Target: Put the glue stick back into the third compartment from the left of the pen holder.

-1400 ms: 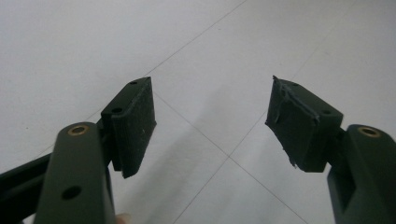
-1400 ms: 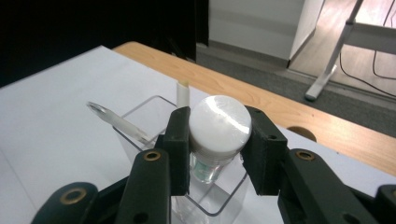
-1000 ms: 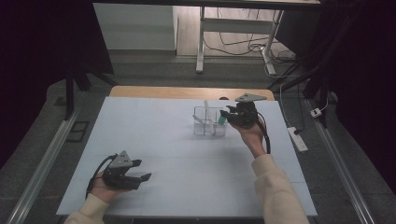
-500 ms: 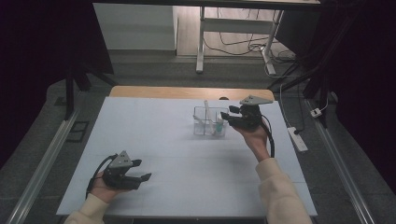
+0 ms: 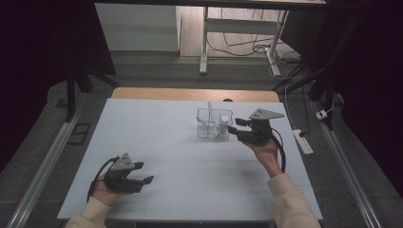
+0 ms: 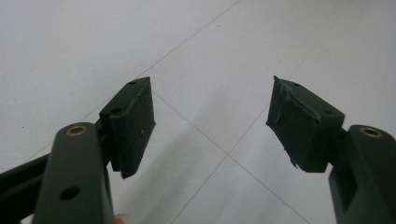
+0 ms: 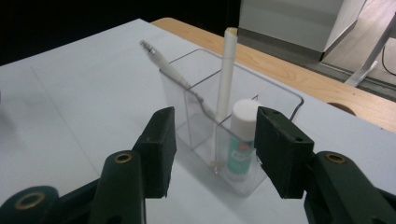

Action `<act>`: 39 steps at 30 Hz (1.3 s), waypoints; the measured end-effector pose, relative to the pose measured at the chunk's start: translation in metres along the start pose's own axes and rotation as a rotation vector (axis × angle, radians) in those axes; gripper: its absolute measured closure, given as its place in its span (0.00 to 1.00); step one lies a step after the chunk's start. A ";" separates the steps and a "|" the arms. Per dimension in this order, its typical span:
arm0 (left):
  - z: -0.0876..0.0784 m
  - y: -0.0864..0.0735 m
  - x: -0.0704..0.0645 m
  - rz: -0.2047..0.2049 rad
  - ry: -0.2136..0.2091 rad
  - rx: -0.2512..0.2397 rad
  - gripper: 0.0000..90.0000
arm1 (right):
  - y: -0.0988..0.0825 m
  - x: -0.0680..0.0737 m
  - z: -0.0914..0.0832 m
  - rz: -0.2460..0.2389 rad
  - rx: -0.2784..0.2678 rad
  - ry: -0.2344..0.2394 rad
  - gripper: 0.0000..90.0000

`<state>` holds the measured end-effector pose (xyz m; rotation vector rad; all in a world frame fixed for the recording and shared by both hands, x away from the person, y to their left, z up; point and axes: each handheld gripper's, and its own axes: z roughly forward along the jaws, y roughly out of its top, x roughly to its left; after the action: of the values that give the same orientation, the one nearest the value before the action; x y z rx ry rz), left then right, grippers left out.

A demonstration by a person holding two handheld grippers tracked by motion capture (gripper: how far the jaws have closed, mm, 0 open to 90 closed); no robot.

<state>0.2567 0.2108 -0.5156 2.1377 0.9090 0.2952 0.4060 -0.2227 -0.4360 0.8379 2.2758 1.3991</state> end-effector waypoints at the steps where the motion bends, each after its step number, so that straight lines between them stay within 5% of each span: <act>1: 0.000 0.000 0.000 0.000 0.000 -0.001 0.35 | -0.002 0.001 -0.002 -0.008 0.005 -0.003 0.53; 18: 0.000 0.000 0.001 -0.007 0.011 -0.007 0.35 | -0.050 0.014 -0.037 -0.041 0.049 -0.004 0.53; 39: -0.001 0.000 0.002 -0.007 0.021 -0.018 0.34 | -0.107 0.012 -0.077 -0.049 0.137 -0.015 0.51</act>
<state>0.2574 0.2125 -0.5154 2.1183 0.9223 0.3216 0.3205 -0.3043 -0.4955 0.8246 2.3862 1.2234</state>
